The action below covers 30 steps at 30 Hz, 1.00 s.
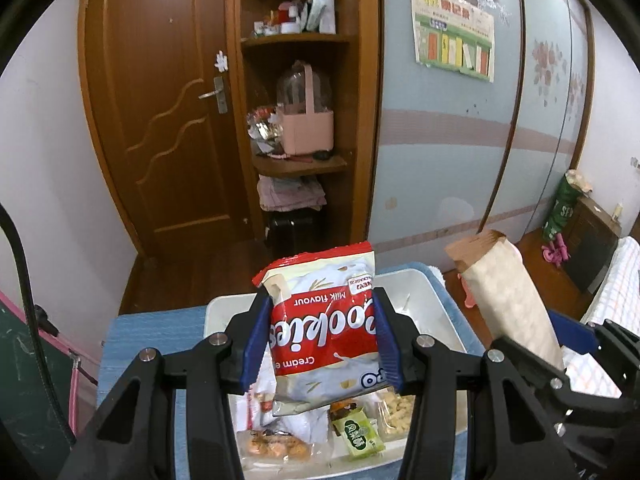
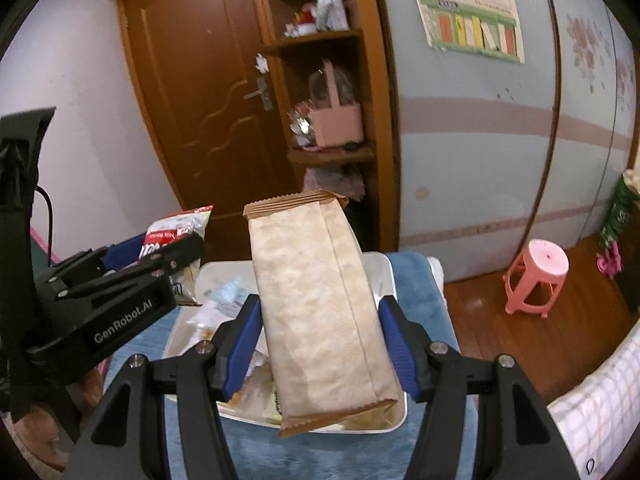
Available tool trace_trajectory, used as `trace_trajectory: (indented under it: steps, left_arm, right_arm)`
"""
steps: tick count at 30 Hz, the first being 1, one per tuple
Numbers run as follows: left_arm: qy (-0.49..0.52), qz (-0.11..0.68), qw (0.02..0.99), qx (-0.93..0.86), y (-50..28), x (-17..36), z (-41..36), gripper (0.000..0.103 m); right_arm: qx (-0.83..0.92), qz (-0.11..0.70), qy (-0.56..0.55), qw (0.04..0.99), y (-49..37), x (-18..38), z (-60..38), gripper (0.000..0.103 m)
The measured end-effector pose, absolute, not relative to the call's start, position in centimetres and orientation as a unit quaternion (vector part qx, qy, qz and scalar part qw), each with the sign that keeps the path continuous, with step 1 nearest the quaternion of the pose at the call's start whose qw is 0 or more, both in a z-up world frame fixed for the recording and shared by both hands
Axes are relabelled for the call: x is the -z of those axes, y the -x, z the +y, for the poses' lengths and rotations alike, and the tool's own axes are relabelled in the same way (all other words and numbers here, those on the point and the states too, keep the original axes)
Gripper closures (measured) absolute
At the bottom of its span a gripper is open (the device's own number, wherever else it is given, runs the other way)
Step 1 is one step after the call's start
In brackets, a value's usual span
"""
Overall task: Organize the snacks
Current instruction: 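Lift both snacks over the white bin and release them inside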
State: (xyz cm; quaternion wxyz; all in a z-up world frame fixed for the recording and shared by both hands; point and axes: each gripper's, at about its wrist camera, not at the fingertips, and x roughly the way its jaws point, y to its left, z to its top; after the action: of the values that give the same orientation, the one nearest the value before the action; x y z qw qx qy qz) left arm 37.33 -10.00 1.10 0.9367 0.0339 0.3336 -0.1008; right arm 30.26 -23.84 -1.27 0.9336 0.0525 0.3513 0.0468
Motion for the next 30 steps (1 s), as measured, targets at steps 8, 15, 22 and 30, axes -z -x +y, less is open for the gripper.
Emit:
trace_trajectory:
  steps: [8,15,22,30]
  left_arm:
    - [-0.035,0.354,0.928,0.107,-39.3,1.8,-11.9,0.056]
    - [-0.032,0.358,0.927,0.108,-40.1,2.7,-12.6,0.055]
    - [-0.029,0.369,0.923,0.107,-40.0,4.0,-12.5,0.021]
    - [-0.048,0.363,0.926,0.091,-38.7,3.9,-12.3,0.003]
  right_arm:
    - [-0.036,0.381,-0.066,0.921,-31.8,4.2,-24.5,0.043]
    - [-0.033,0.392,-0.066,0.917,-33.1,5.4,-24.2,0.043]
    - [-0.051,0.427,-0.076,0.899,-34.4,7.8,-24.2,0.042]
    - [-0.058,0.429,-0.082,0.897,-33.5,8.5,-24.3,0.041]
